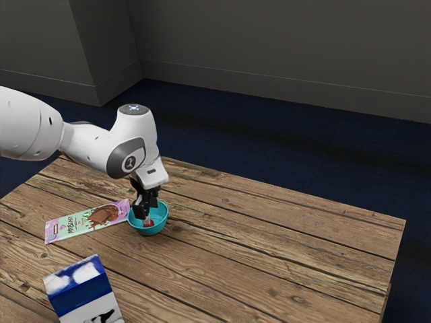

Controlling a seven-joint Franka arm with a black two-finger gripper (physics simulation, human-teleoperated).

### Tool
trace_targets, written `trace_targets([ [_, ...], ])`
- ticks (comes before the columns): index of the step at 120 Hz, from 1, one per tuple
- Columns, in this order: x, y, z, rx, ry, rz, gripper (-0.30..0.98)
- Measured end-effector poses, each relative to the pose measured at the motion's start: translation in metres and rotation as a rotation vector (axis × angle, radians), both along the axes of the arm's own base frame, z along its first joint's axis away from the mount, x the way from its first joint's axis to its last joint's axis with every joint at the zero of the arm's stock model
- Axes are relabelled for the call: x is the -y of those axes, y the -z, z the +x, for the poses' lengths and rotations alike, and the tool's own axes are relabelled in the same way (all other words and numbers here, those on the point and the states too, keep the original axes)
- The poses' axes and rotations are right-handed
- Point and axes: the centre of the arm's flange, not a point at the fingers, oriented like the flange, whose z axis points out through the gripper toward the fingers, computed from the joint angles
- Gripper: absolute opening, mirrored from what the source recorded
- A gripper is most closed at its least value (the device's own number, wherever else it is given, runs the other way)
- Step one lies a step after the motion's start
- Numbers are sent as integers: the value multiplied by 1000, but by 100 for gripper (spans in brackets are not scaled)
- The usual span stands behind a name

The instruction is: Take strawberry from the bowl

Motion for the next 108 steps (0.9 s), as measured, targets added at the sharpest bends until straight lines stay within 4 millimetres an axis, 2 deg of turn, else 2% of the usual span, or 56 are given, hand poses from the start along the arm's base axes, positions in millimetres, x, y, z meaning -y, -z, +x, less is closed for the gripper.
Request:
trace_targets([
  [50, -2, 7, -4, -17, 108, -6, 43],
  [74, -3, 19, -4, -35, 142, -6, 43],
  [108, -6, 28, -2, -33, 173, -4, 35],
])
